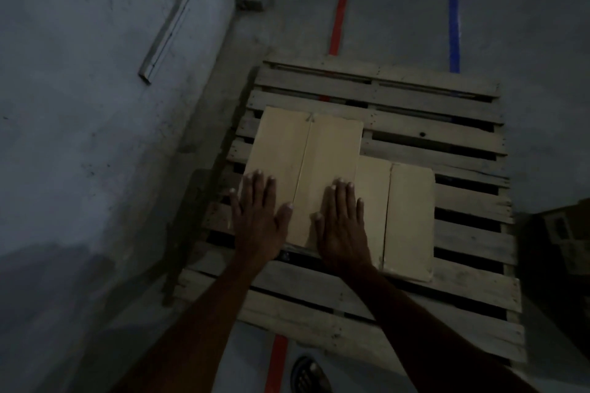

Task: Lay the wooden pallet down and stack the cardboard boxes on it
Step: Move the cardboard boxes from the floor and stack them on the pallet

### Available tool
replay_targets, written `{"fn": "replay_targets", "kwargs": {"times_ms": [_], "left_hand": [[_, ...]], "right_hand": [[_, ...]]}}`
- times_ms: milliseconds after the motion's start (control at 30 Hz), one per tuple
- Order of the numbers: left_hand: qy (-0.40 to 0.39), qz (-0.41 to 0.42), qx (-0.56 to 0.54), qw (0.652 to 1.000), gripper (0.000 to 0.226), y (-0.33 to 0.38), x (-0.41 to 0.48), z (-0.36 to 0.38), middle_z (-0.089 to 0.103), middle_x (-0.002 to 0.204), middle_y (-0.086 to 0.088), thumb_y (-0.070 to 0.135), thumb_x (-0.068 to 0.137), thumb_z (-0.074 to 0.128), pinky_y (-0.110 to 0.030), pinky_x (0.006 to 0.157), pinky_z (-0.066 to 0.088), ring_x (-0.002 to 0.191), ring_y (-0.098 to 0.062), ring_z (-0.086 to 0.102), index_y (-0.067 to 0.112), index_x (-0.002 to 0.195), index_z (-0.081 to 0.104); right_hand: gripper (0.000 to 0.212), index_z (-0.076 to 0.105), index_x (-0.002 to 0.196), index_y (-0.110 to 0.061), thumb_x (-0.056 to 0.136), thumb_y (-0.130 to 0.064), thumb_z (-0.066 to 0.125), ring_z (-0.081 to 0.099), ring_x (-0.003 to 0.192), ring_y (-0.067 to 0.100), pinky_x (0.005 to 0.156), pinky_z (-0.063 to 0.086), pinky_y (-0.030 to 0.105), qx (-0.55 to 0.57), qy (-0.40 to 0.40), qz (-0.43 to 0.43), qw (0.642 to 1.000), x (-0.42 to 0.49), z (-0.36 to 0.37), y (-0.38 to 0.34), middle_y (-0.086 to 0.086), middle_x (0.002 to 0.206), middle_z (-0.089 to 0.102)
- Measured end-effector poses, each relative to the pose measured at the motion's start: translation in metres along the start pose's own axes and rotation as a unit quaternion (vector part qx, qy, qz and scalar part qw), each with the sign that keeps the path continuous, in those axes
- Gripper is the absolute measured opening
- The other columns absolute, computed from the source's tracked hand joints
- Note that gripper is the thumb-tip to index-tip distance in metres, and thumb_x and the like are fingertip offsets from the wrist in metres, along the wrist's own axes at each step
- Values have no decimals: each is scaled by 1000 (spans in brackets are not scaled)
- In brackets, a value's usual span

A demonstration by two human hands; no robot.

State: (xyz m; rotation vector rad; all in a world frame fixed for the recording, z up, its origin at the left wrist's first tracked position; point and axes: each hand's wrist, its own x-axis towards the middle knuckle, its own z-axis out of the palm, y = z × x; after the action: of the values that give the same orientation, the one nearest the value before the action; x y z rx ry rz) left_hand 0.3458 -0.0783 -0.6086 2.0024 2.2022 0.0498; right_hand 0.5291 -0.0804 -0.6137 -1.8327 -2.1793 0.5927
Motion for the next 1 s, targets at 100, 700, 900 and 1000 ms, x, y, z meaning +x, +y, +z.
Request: {"fn": "replay_targets", "kwargs": {"times_ms": [100, 700, 900, 1000], "left_hand": [[19, -4, 5, 1000, 76, 4, 2, 0, 18, 169, -9, 68, 99, 33, -55, 125, 1, 158, -28, 9, 22, 159, 30], [-112, -16, -271, 956, 71, 325, -14, -63, 29, 166, -2, 60, 99, 48, -44, 125, 21, 153, -20, 24, 23, 157, 34], [-170, 64, -364, 914, 71, 548, -43, -61, 33, 164, 3, 64, 95, 53, -39, 121, 29, 149, -17, 32, 30, 155, 36], [-182, 112, -373, 903, 74, 647, -43, -59, 39, 159, 5, 68, 91, 54, -33, 117, 32, 145, -17, 38, 29, 153, 41]], "right_hand": [[72, 4, 160, -7, 105, -50, 21, -19, 153, 30, 124, -4, 50, -21, -43, 3, 999, 1, -9, -2, 15, 167, -12], [60, 46, 146, -2, 94, -29, 62, 40, 142, 40, 118, 29, 51, -7, 51, 84, 995, -76, -220, 203, 25, 150, 45], [63, 42, 149, -4, 96, -32, 59, 38, 144, 37, 120, 25, 45, -4, 168, 218, 961, -147, -344, 369, 22, 152, 45], [70, 38, 151, -6, 90, -34, 55, 33, 146, 40, 120, 24, 45, 22, 208, 289, 934, -173, -391, 450, 25, 156, 37]]}}
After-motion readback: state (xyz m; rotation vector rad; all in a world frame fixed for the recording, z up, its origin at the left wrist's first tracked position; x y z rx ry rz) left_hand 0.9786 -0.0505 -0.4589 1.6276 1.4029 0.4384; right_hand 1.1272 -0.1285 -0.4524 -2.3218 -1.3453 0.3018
